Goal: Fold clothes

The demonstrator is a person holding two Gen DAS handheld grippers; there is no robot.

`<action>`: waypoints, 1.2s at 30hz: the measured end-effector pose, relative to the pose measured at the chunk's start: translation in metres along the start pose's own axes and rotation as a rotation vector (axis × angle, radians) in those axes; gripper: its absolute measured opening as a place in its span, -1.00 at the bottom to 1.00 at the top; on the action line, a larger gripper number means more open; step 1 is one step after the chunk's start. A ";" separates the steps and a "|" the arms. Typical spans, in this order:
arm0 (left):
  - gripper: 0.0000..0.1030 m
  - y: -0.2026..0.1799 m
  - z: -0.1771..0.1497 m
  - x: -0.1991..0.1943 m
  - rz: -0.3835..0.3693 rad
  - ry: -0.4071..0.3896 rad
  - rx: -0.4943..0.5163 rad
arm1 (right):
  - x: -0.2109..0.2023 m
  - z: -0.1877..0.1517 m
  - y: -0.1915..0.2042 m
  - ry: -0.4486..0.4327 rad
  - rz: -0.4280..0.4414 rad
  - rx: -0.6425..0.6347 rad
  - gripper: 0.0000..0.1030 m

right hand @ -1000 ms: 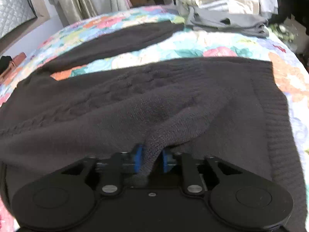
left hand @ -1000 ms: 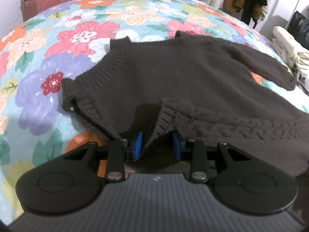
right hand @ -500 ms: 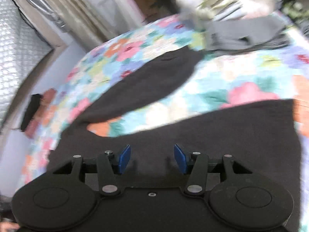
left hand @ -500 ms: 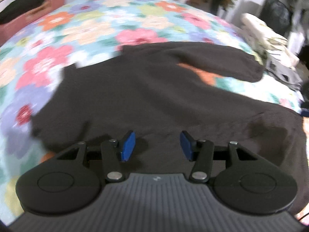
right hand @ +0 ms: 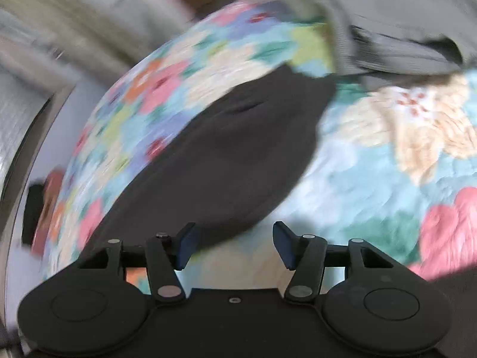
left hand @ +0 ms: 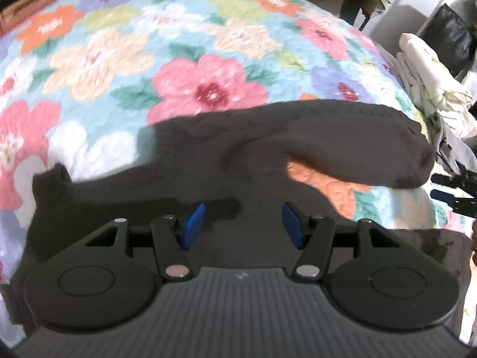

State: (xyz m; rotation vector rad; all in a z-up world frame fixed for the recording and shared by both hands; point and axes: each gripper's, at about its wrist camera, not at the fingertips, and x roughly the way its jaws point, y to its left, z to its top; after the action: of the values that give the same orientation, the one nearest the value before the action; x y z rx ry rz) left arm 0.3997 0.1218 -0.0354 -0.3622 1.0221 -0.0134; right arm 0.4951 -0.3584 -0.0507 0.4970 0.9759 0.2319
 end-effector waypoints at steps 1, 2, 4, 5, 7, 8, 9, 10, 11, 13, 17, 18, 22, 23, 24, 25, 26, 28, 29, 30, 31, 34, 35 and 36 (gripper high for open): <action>0.11 0.005 -0.002 0.004 -0.004 0.010 -0.009 | 0.005 0.003 -0.001 -0.011 -0.013 -0.014 0.20; 0.11 0.009 -0.004 0.008 -0.008 0.019 -0.017 | 0.010 0.006 -0.002 -0.023 -0.026 -0.028 0.20; 0.11 0.015 -0.009 0.014 -0.013 0.023 -0.031 | 0.019 0.011 -0.004 -0.046 -0.053 -0.055 0.20; 0.11 0.017 -0.011 0.015 -0.017 0.023 -0.041 | 0.024 0.014 -0.005 -0.057 -0.066 -0.069 0.20; 0.11 0.020 -0.016 0.017 -0.031 0.020 -0.069 | 0.034 0.020 -0.007 -0.080 -0.092 -0.097 0.16; 0.11 0.022 -0.018 0.018 -0.035 0.017 -0.081 | 0.039 0.023 -0.008 -0.091 -0.106 -0.110 -0.47; 0.11 0.021 -0.020 0.017 -0.036 0.012 -0.090 | 0.044 0.026 -0.009 -0.103 -0.119 -0.124 -0.73; 0.11 0.020 -0.023 0.015 -0.037 0.005 -0.095 | 0.042 0.026 -0.005 -0.130 -0.128 -0.161 -0.71; 0.11 0.019 -0.025 0.013 -0.040 0.002 -0.095 | 0.035 0.024 0.003 -0.174 -0.134 -0.221 -0.72; 0.11 0.017 -0.032 0.006 -0.054 -0.004 -0.101 | 0.013 0.013 0.027 -0.250 -0.118 -0.350 -0.72; 0.11 0.022 -0.052 -0.017 -0.085 -0.037 -0.147 | -0.047 -0.019 0.080 -0.344 0.037 -0.491 -0.73; 0.11 0.023 -0.059 -0.024 -0.090 -0.046 -0.162 | -0.062 -0.030 0.091 -0.346 0.096 -0.515 -0.73; 0.11 0.030 -0.094 -0.054 -0.138 -0.068 -0.215 | -0.122 -0.100 0.123 -0.286 0.375 -0.670 -0.73; 0.11 0.032 -0.104 -0.060 -0.149 -0.071 -0.228 | -0.132 -0.122 0.126 -0.244 0.428 -0.735 -0.73; 0.11 0.033 -0.114 -0.067 -0.156 -0.071 -0.239 | -0.138 -0.142 0.127 -0.200 0.450 -0.795 -0.73; 0.11 0.034 -0.122 -0.072 -0.161 -0.073 -0.244 | -0.140 -0.160 0.126 -0.155 0.454 -0.850 -0.73; 0.11 0.035 -0.129 -0.075 -0.156 -0.075 -0.247 | -0.140 -0.177 0.125 -0.103 0.443 -0.901 -0.73; 0.11 0.036 -0.142 -0.078 -0.135 -0.080 -0.241 | -0.129 -0.206 0.118 -0.005 0.338 -1.000 -0.73; 0.11 0.035 -0.147 -0.077 -0.128 -0.087 -0.231 | -0.123 -0.218 0.114 0.039 0.280 -1.037 -0.73; 0.11 0.033 -0.151 -0.075 -0.122 -0.082 -0.228 | -0.116 -0.224 0.107 0.071 0.224 -1.047 -0.72; 0.11 0.032 -0.153 -0.072 -0.125 -0.071 -0.229 | -0.114 -0.226 0.102 0.082 0.178 -1.023 -0.71; 0.11 0.027 -0.156 -0.071 -0.167 -0.073 -0.228 | -0.124 -0.219 0.089 0.056 0.119 -0.876 -0.61; 0.11 0.025 -0.157 -0.071 -0.182 -0.079 -0.226 | -0.132 -0.214 0.084 0.034 0.122 -0.820 -0.58; 0.11 0.023 -0.158 -0.071 -0.187 -0.085 -0.218 | -0.137 -0.210 0.079 0.016 0.125 -0.770 -0.52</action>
State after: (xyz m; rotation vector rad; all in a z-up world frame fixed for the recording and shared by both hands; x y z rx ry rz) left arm 0.2264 0.1101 -0.0568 -0.6510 0.9050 -0.0551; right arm 0.2466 -0.2835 -0.0073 -0.1528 0.7949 0.6900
